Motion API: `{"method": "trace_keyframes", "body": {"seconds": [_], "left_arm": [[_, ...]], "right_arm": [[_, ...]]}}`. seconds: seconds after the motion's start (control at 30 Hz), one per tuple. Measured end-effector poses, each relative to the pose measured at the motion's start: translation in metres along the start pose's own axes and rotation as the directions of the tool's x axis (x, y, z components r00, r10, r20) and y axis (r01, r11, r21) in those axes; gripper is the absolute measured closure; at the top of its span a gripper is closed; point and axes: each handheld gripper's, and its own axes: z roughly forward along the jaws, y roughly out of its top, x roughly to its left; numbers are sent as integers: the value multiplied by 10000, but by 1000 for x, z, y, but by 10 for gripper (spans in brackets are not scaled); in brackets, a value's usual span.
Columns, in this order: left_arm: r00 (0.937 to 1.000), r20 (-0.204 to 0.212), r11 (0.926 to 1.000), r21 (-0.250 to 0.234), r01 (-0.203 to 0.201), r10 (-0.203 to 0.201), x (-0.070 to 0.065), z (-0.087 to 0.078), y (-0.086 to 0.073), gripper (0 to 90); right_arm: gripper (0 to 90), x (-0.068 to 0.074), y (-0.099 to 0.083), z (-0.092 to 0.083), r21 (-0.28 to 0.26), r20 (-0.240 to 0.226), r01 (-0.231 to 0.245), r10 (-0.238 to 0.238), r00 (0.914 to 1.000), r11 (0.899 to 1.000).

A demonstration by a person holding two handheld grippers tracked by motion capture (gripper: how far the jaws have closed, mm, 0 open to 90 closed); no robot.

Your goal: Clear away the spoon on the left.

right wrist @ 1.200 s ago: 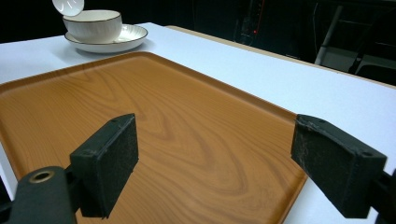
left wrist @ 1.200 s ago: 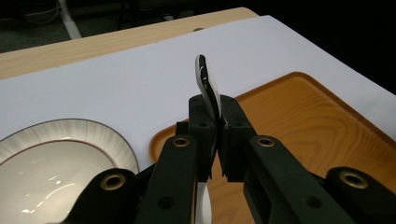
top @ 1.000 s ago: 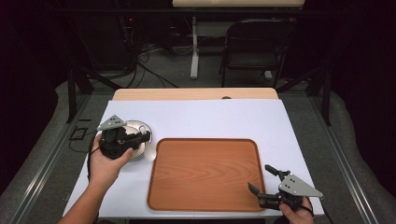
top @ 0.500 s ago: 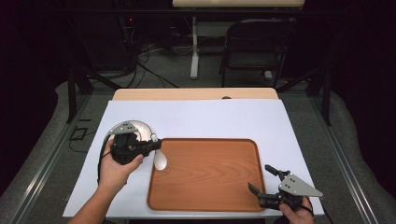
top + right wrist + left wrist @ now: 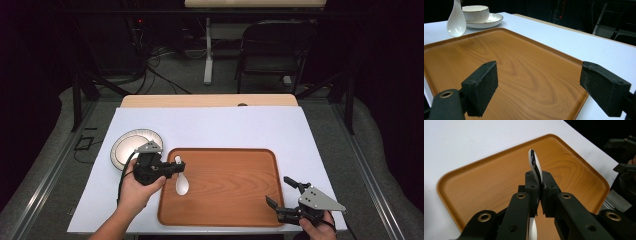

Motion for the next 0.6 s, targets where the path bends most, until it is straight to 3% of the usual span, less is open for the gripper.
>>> {"method": "trace_keyframes", "body": {"seconds": [0.43,0.6], "left_arm": [[9980,544,9980,560,299,-329,-3,23,-16,854],[9974,507,9962,722,482,-519,-1,30,-22,854]], "right_arm": [[144,0,0,0,-9,1,11,-11,10000,10000],[144,0,0,0,-6,-4,-27,27,10000,10000]]}}
